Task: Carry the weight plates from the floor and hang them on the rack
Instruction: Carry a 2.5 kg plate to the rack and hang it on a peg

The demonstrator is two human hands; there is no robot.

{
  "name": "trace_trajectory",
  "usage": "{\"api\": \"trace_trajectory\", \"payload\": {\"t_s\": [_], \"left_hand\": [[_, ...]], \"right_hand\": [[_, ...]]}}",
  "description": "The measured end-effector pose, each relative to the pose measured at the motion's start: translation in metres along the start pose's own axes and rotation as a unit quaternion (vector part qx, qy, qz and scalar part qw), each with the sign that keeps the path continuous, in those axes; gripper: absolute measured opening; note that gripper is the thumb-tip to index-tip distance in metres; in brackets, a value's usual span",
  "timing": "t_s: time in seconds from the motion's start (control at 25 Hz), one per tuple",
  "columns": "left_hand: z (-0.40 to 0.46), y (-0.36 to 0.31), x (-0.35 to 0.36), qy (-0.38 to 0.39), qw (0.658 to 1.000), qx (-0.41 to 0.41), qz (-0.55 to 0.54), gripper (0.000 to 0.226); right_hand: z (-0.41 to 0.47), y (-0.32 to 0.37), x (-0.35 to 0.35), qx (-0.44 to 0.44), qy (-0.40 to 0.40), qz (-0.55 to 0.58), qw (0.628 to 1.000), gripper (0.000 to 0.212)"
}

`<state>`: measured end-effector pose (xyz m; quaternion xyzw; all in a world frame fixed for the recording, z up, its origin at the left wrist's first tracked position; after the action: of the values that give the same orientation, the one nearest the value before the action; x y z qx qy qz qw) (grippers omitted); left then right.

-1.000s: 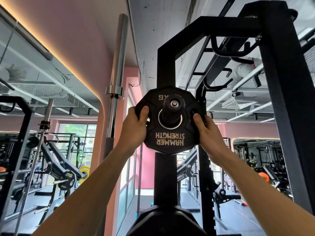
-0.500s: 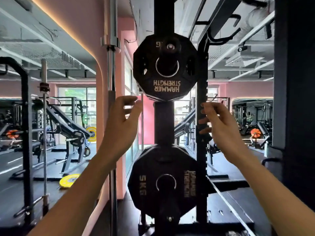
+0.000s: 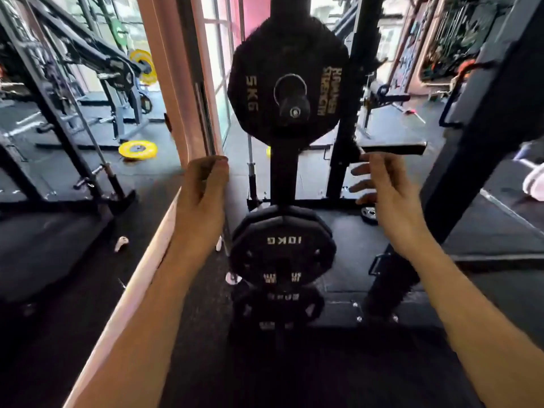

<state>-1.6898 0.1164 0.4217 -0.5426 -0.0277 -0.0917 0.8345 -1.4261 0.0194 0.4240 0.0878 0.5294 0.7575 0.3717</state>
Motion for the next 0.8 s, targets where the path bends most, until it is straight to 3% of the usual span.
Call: {"api": "trace_trajectory", "payload": {"t_s": [0.2,0.44,0.64,0.8], "left_hand": [[-0.113,0.091,-0.038,0.024,0.987,-0.149,0.055,0.012],[-0.240,0.173,-0.075,0.065,0.939,-0.314,0.126,0.014],[-0.328,0.227,-0.088,0.079,0.862,-0.469,0.175,0.020],[-0.389,0.258,-0.077,0.166,0.788,-0.543,0.240,0.023]], "right_hand": [[-0.109,-0.095,0.007,0.133,0.045,-0.042,0.989,0.022],[-0.243,-0.176,0.007,0.293,0.075,-0.078,0.950,0.021],[-0.360,-0.234,-0.015,0.454,0.082,-0.097,0.882,0.029],[-0.444,-0.272,-0.067,0.569,0.058,-0.103,0.814,0.034]]}}
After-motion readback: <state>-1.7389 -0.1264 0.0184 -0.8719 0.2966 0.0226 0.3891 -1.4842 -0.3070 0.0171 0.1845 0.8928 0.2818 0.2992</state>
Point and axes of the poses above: each hand's wrist, its own z-axis towards the middle knuckle, its own x-axis out of the palm, y = z × x, the point moved 5 cm from there along z, towards the middle knuckle, and after that the axes turned 10 degrees about -z, right-handed, at the moved point
